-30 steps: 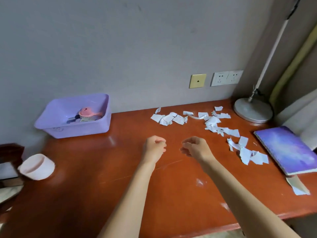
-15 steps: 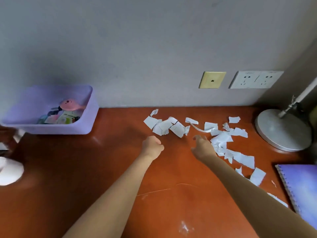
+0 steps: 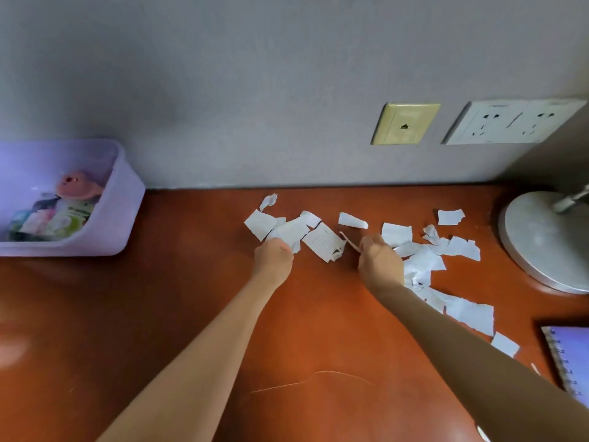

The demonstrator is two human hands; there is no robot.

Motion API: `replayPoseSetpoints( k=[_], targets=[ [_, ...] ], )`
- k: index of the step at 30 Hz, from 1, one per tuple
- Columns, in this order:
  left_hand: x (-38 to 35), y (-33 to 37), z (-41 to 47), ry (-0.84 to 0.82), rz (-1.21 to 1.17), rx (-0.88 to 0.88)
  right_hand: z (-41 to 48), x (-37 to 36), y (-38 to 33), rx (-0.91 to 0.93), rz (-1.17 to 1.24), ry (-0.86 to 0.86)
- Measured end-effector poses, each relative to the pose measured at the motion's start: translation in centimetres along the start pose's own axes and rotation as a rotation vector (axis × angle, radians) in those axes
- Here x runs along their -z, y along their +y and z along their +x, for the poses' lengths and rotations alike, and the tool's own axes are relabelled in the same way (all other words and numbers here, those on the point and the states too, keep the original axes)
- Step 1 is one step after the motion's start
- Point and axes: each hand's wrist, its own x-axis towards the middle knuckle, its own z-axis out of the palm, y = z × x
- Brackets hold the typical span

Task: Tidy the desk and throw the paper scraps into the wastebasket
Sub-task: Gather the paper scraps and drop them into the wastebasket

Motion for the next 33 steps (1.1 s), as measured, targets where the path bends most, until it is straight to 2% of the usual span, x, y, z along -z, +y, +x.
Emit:
replayPoseSetpoints(
  k=[4,6,8,10,13,20,25,30,33],
  targets=[
    [-0.1,0.4,1.3,0.170,-0.026,0.001,0.2,-0.2,-1.4,0.209,0.136,0.132],
    [-0.1,0.0,2.1,0.280,-0.001,-0.028,0.5,-0.6,-2.2,0.273,0.192,0.052],
    [-0.2,-0.5,3.1,0.335,0.057,-0.063,1.0,-0.9,-2.7,0.206,0.223,-0.107],
    [-0.3,-0.7,3.8,0.317,0.058,-0.064,1.5,-1.0,-2.8,0.150,0.200,-0.186],
    [-0.6,-0.6,4.6,0.242,0.056,-0.062,1.9,-0.7,-3.0,0.087,0.226,-0.173],
    [-1.5,-1.1,5.5,0.173,0.243,-0.023,3.4,-0.4,-3.1,-0.089,0.131,-0.276],
    [-0.8,-1.6,4.5,0.140,0.079,-0.041,3.3,-0.1,-3.5,-0.166,0.119,-0.338],
    [0.9,-1.7,3.0,0.179,-0.150,-0.044,2.7,1.0,-4.2,-0.132,0.387,-0.400],
    [2.1,-2.3,3.1,0.237,-0.201,-0.054,2.8,1.6,-5.4,-0.110,0.433,-0.421]
  ],
)
